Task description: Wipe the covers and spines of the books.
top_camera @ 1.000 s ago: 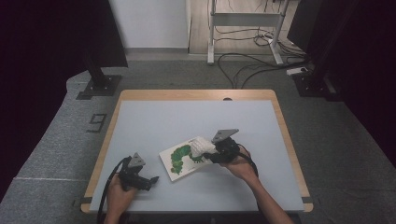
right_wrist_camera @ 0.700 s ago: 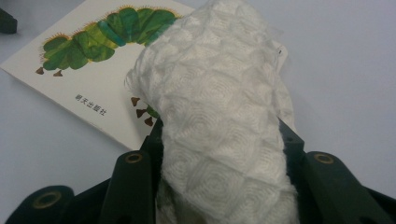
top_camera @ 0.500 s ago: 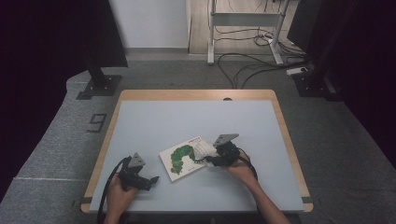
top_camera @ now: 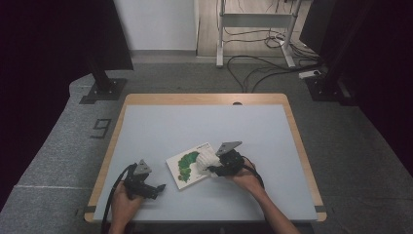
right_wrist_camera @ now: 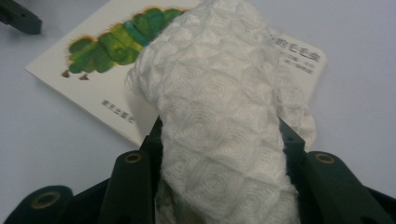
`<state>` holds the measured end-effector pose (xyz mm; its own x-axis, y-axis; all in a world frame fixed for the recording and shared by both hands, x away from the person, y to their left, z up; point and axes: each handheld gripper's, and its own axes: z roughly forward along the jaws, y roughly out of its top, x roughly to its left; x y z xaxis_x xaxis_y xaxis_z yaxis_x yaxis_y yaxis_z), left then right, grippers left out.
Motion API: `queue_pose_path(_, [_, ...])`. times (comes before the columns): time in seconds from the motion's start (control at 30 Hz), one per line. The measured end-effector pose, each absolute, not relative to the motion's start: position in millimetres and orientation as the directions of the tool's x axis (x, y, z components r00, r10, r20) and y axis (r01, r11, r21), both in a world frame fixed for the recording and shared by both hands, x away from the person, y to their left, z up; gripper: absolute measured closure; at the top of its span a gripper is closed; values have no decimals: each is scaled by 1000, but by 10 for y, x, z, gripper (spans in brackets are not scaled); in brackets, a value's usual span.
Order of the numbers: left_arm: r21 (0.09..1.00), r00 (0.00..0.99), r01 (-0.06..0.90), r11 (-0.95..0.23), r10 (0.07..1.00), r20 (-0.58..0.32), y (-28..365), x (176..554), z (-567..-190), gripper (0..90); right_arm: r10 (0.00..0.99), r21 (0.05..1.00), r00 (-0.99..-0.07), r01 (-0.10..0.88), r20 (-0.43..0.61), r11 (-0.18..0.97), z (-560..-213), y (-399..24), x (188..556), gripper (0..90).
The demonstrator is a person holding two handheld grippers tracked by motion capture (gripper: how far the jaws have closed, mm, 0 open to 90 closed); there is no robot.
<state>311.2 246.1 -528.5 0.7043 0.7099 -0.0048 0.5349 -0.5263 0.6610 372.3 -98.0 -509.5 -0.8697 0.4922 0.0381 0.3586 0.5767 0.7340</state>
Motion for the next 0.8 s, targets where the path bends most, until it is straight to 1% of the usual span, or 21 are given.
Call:
queue_pose_path(0.43, [661, 704, 536, -525, 711, -6, 2460, 3111, -5285, 0, 433, 730, -900, 329, 49, 599, -5079, -699, 3627, 537])
queue_pose_path(0.8, [662, 701, 536, -524, 713, -3, 2457, 3103, -5283, 0, 367, 734, -929, 283, 50, 617, -5071, -404, 3524, 535])
